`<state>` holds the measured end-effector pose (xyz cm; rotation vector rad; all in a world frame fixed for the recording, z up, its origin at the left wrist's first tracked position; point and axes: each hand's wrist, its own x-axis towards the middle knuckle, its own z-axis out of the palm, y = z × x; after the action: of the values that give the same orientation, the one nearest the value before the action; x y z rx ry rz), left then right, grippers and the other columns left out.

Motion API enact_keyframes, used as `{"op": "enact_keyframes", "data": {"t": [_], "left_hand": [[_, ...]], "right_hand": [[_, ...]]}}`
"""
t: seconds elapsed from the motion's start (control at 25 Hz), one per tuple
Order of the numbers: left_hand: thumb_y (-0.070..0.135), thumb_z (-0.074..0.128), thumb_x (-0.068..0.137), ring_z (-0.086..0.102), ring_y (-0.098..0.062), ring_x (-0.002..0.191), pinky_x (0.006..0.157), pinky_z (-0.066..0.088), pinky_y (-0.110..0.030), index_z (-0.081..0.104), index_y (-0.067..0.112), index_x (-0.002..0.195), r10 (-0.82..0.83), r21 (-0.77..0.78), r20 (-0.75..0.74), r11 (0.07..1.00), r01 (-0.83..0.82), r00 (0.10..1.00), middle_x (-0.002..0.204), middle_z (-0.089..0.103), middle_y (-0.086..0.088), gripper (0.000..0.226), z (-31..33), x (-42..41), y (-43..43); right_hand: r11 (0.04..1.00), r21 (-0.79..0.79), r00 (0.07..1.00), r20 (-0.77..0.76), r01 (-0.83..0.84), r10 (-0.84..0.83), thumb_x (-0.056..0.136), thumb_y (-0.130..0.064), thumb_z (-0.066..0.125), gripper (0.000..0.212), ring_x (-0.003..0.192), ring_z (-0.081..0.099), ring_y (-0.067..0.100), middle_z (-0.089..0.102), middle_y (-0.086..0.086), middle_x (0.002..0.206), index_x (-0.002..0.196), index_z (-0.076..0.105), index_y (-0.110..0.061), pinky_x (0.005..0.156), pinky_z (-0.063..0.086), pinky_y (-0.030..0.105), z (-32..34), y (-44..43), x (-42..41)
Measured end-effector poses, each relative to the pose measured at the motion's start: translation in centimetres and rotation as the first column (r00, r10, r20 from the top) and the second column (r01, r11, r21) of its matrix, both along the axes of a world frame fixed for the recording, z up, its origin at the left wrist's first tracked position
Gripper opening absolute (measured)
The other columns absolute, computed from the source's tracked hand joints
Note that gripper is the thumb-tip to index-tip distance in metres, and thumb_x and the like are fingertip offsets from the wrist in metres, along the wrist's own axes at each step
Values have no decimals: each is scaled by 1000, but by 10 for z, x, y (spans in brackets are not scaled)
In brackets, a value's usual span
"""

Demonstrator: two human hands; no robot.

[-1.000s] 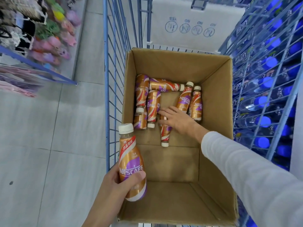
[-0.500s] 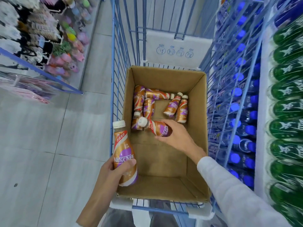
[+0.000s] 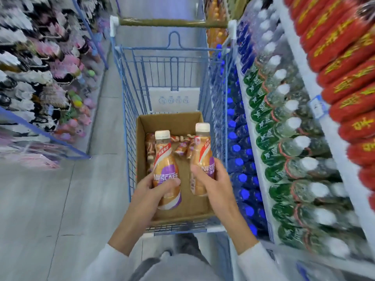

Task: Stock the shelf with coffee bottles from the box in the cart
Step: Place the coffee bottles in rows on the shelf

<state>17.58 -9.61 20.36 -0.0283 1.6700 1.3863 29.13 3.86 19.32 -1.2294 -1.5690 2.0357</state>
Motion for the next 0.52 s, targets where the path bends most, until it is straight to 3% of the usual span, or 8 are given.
{"op": "enact_keyframes", "data": {"t": [0.2, 0.36, 0.52], "left_hand": [[44, 87, 59, 77, -24, 79, 65, 62, -30, 77, 31, 96, -217, 176, -112, 956, 234, 970, 92, 80, -5, 41, 41, 38, -11], [22, 87, 71, 75, -21, 72, 65, 61, -31, 78, 20, 92, -356, 256, -153, 886, 385, 922, 87, 80, -8, 23, 67, 87, -32], [29, 85, 63, 71, -17, 63, 54, 55, -22, 78, 17, 84, -545, 280, -192, 767, 577, 817, 79, 78, -9, 25, 93, 151, -47]], "right_hand": [[966, 38, 962, -107, 255, -249, 73, -49, 80, 37, 98, 75, 19, 78, -4, 106, 108, 70, -40, 83, 60, 41, 55, -58, 68], [881, 79, 877, -166, 467, -450, 76, -37, 78, 24, 83, 75, 8, 79, -7, 97, 99, 74, -41, 63, 55, 17, 85, -123, 139], [776, 80, 774, -192, 625, -604, 76, -37, 85, 40, 90, 76, 14, 79, -5, 102, 113, 71, -31, 66, 57, 20, 111, -174, 208]]}}
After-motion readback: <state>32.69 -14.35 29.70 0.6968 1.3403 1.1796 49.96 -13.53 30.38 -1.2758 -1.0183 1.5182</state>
